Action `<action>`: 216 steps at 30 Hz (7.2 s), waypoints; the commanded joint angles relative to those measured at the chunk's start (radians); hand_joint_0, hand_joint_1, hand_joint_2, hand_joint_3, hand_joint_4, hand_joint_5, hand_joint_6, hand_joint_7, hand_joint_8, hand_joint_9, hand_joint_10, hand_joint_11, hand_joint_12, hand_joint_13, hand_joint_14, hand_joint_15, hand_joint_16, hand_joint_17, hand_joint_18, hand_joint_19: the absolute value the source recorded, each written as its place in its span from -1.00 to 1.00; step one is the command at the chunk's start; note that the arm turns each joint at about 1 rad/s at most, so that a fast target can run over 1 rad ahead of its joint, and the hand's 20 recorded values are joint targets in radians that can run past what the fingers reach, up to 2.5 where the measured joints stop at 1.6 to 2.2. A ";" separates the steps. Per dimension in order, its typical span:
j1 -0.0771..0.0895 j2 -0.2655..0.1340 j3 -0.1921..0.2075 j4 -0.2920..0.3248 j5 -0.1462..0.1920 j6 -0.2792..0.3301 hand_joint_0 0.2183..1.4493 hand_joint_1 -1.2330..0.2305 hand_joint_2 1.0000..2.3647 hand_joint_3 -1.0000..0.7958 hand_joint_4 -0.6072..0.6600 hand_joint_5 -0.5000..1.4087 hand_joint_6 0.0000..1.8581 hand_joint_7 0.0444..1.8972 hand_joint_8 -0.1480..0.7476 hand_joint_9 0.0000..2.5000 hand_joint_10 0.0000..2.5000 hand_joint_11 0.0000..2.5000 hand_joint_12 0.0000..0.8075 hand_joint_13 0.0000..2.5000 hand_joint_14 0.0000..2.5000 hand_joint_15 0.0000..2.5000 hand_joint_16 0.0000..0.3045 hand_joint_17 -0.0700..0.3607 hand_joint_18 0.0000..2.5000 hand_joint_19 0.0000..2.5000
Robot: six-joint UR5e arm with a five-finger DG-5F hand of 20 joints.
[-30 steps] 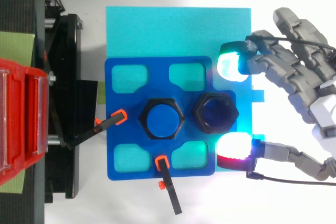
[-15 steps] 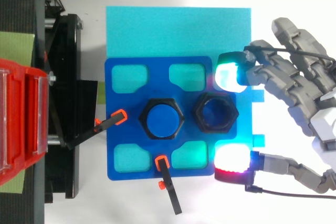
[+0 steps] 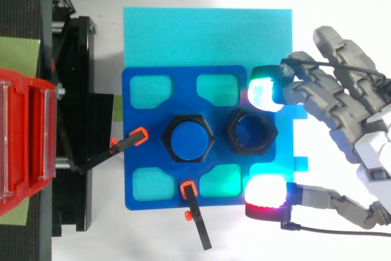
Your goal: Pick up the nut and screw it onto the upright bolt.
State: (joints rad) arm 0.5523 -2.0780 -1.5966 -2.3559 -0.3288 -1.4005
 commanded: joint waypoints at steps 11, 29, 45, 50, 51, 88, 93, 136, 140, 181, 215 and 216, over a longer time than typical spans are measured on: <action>0.004 -0.027 0.000 0.033 0.014 0.011 -0.84 -0.12 -1.00 -0.44 0.46 -0.73 -0.46 -0.15 0.14 -0.80 -1.00 -1.00 0.19 -0.75 -1.00 -1.00 -0.55 0.05 -0.81 -1.00; -0.003 -0.027 0.000 0.024 -0.009 -0.005 -0.81 -0.25 -1.00 -0.44 0.49 -0.73 -0.46 -0.10 0.13 -0.80 -1.00 -1.00 0.15 -0.73 -1.00 -1.00 -0.56 0.02 -0.78 -1.00; -0.009 -0.027 -0.002 0.001 -0.035 -0.023 -0.78 -0.30 -1.00 -0.44 0.51 -0.72 -0.46 -0.04 0.12 -0.79 -1.00 -1.00 0.13 -0.72 -1.00 -1.00 -0.58 0.00 -0.77 -1.00; -0.008 -0.027 0.000 0.001 -0.041 -0.028 -0.66 -0.37 -1.00 -0.44 0.49 -0.72 -0.46 0.05 0.04 -0.80 -1.00 -1.00 0.04 -0.73 -1.00 -1.00 -0.62 -0.08 -0.78 -1.00; -0.009 -0.027 0.000 0.001 -0.041 -0.029 -0.65 -0.37 -1.00 -0.44 0.50 -0.72 -0.46 0.06 0.04 -0.80 -1.00 -1.00 0.03 -0.72 -1.00 -1.00 -0.63 -0.08 -0.78 -1.00; -0.037 -0.024 0.000 -0.111 -0.088 0.034 -0.40 -0.31 -1.00 -0.44 0.45 -0.68 -0.26 0.11 0.03 -0.63 -1.00 -1.00 -0.12 -0.61 -1.00 -1.00 -0.71 -0.22 -0.64 -1.00; -0.038 -0.014 0.017 -0.126 -0.111 0.069 -0.40 -0.29 -1.00 -0.44 0.45 -0.68 -0.26 0.10 0.03 -0.63 -1.00 -1.00 -0.12 -0.61 -1.00 -1.00 -0.71 -0.22 -0.64 -1.00; -0.186 0.056 0.234 -0.296 -0.684 0.026 -0.42 -0.23 -1.00 -0.44 0.45 -0.67 -0.26 0.12 0.03 -0.63 -1.00 -1.00 -0.12 -0.62 -1.00 -1.00 -0.71 -0.21 -0.64 -1.00; -0.207 0.029 0.236 -0.286 -0.740 0.035 -0.42 -0.23 -1.00 -0.44 0.45 -0.67 -0.27 0.12 0.04 -0.63 -1.00 -1.00 -0.12 -0.62 -1.00 -1.00 -0.71 -0.21 -0.65 -1.00; -0.292 -0.022 0.228 -0.362 -0.840 0.098 -0.42 -0.21 -1.00 -0.44 0.44 -0.67 -0.27 0.15 0.04 -0.63 -1.00 -1.00 -0.13 -0.62 -1.00 -1.00 -0.71 -0.21 -0.65 -1.00; -0.324 -0.024 0.210 -0.347 -0.874 0.100 -0.43 -0.20 -1.00 -0.43 0.44 -0.66 -0.28 0.15 0.04 -0.62 -1.00 -1.00 -0.14 -0.63 -1.00 -1.00 -0.71 -0.21 -0.66 -1.00; -0.324 -0.024 0.210 -0.347 -0.874 0.100 -0.43 -0.20 -1.00 -0.43 0.44 -0.66 -0.28 0.16 0.04 -0.62 -1.00 -1.00 -0.14 -0.63 -1.00 -1.00 -0.71 -0.21 -0.66 -1.00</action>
State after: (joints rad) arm 0.2295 -2.1008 -1.3867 -2.7029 -1.2008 -1.3008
